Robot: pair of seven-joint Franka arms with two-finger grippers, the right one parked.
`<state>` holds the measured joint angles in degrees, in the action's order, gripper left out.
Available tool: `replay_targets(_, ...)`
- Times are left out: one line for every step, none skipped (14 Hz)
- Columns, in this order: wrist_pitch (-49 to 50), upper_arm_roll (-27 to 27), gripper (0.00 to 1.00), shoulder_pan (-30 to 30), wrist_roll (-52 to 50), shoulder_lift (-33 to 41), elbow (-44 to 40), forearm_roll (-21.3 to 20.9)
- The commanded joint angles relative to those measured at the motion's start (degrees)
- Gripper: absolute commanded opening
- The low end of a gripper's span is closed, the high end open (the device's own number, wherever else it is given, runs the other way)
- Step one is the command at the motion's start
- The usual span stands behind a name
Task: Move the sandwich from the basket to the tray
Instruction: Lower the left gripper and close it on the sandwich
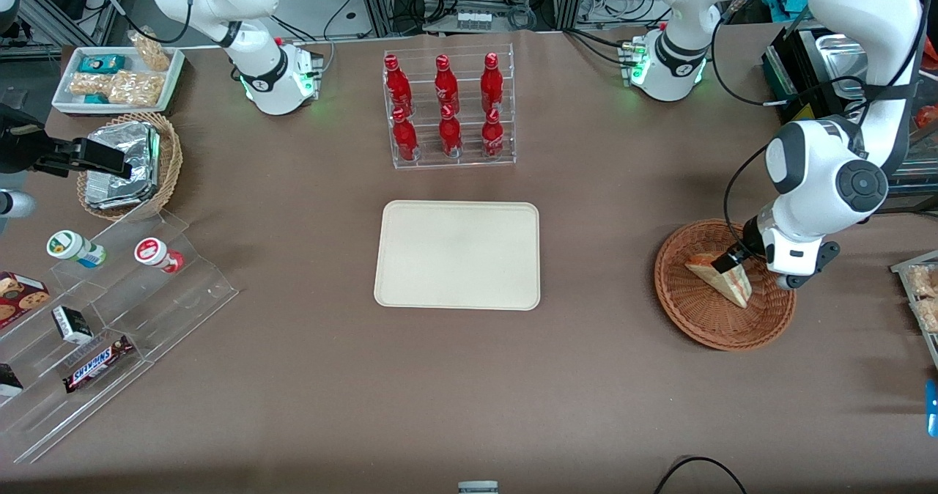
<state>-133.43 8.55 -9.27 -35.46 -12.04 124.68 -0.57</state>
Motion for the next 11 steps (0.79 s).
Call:
replay_targets(-1.0,0.1,1.0,0.3,-1.5,-2.0,-1.5,-0.5)
replay_targets(-1.6,0.1,1.0,0.3,-1.5,-2.5,-1.5,-0.5)
replay_targets(-1.7,0.1,1.0,0.3,-1.5,-3.0,-1.5,-0.5)
replay_targets(-1.7,0.1,1.0,0.3,-1.5,-3.2,-1.5,-0.5)
replay_targets(-1.7,0.1,1.0,0.3,-1.5,-3.4,-1.5,-0.5)
replay_targets(-1.9,0.1,1.0,0.3,-1.5,-3.9,-1.5,-0.5)
replay_targets(-2.8,0.1,1.0,0.3,-1.5,-4.2,-1.3,-0.5)
replay_targets(-3.7,0.0,0.99,0.2,-1.5,-4.3,-1.1,-0.5)
replay_targets(-3.8,0.0,0.97,0.0,-1.5,-4.4,-1.2,-0.5)
replay_targets(-3.8,0.0,0.92,0.1,-1.5,-4.7,-1.3,-0.5)
replay_targets(-3.9,0.0,0.86,0.0,-1.5,-4.8,-1.4,-0.5)
